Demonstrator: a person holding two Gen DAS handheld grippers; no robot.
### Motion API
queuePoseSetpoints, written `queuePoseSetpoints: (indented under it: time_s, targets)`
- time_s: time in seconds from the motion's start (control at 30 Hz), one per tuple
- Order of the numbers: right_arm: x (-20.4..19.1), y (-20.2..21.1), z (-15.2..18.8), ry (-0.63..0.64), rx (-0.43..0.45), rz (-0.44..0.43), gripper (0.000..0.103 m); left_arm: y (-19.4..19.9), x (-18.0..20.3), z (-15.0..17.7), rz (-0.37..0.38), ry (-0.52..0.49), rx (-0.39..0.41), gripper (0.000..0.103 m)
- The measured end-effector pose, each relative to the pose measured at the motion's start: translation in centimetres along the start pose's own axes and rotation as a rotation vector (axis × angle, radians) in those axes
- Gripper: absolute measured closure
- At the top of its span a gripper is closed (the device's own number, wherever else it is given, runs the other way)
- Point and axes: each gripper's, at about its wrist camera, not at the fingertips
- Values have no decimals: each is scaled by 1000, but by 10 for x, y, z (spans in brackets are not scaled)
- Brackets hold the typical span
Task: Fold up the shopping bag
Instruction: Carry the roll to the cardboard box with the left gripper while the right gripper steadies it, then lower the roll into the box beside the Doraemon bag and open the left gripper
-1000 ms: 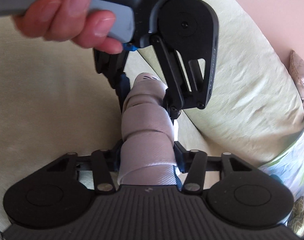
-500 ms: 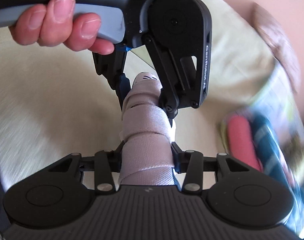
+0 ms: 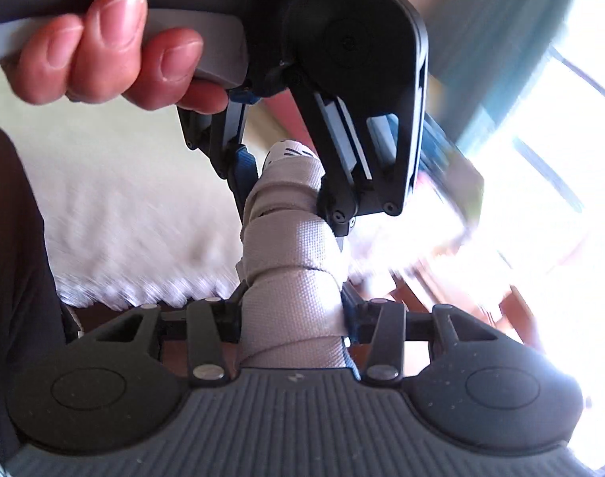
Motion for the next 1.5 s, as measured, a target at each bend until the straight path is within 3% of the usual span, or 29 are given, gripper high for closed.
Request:
queuePoseSetpoints:
  time_s: [0.1,0.3,0.47,0.7,0.9,1.17,1.27,1.5]
  targets:
    - [28,-15,29,-103,-63,35,62,-32,37,-1,-21,-82,-55,49]
    - [71,-54,81,-350,-171,55,62,-119,107,-31,-134,-288,-219,49]
    - [95,-104,113,-566,-279,31,62,-185,130,-45,-215,-397,-343,50]
    - [98,-152,138,-810,-400,12,62,-257,141,-47,-309,-509,-487,50]
    - [92,-185,166,-908,-476,-14,61,-300,139,-42,-298,-535,-546,50]
    - [102,-197,192,-928,-534,-109,48,-328,126,-35,-293,-515,-562,50]
    - [107,-194,197,-924,-524,-145,55,-333,123,-34,-292,-506,-564,50]
    - [109,-194,218,-979,-536,-213,62,-338,118,-22,-288,-518,-552,46]
Point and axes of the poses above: each gripper's, at about its wrist camera, not at the fingertips, and y roughly against the way its jaws point, x to its right, z to its underside, and after that the axes turned 10 degrees about y, right-handed
